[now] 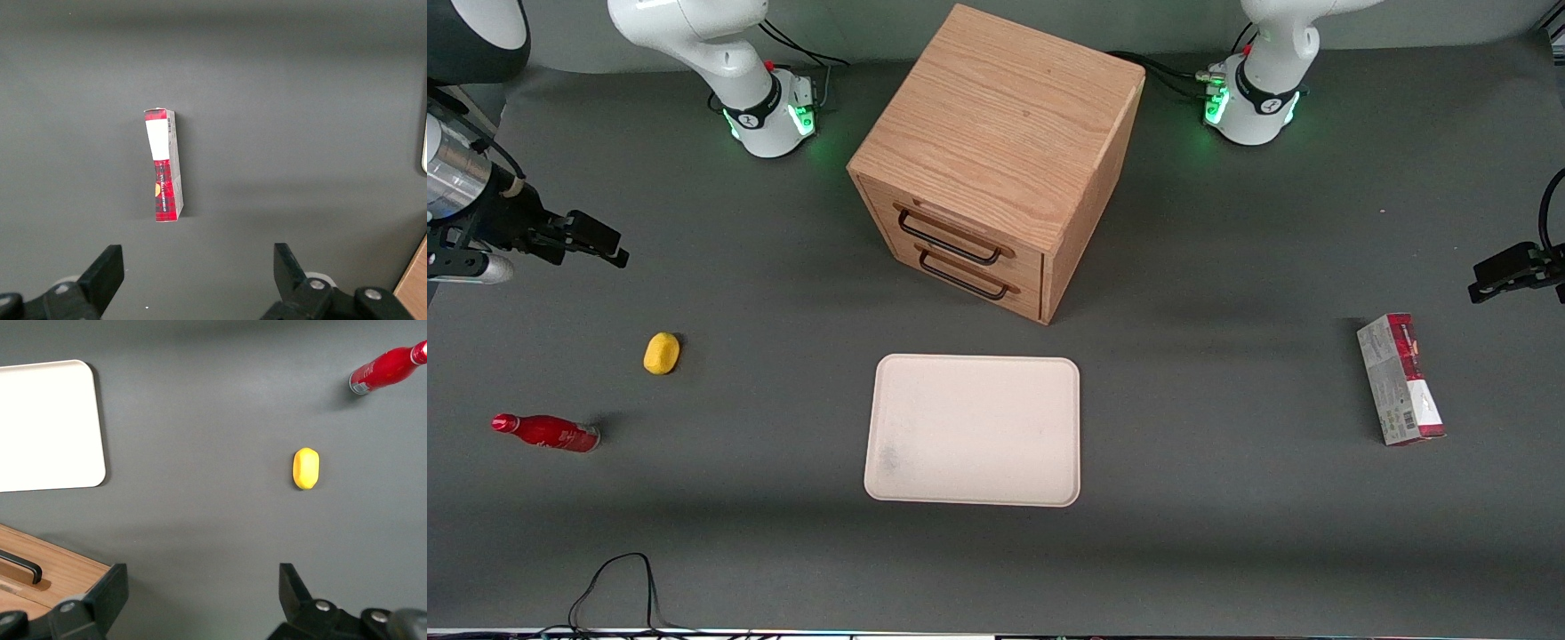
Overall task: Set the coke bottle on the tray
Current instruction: 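Move the right gripper down to the red Coca-Cola bottle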
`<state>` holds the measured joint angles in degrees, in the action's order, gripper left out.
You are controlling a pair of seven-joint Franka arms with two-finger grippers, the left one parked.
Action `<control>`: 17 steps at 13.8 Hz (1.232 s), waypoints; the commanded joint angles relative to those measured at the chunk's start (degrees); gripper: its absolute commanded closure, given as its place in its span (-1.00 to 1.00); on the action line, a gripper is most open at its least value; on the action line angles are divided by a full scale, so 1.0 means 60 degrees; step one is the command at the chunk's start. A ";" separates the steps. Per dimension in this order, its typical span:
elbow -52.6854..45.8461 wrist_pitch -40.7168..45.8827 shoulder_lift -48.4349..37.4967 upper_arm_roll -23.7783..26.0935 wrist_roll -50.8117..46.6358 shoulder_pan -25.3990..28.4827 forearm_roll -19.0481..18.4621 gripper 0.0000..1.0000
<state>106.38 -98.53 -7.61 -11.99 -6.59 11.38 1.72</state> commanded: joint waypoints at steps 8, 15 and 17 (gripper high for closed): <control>-0.2843 0.0149 0.3181 -0.2215 0.4751 -0.0461 -0.0038 -1.00; -0.4151 -0.2149 0.7477 -0.4608 0.9226 -0.0797 0.3782 -1.00; -0.4151 -0.2794 0.8034 -0.4608 0.9417 -0.0871 0.4209 -1.00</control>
<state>84.39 -114.04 37.11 -38.67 47.13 6.37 23.64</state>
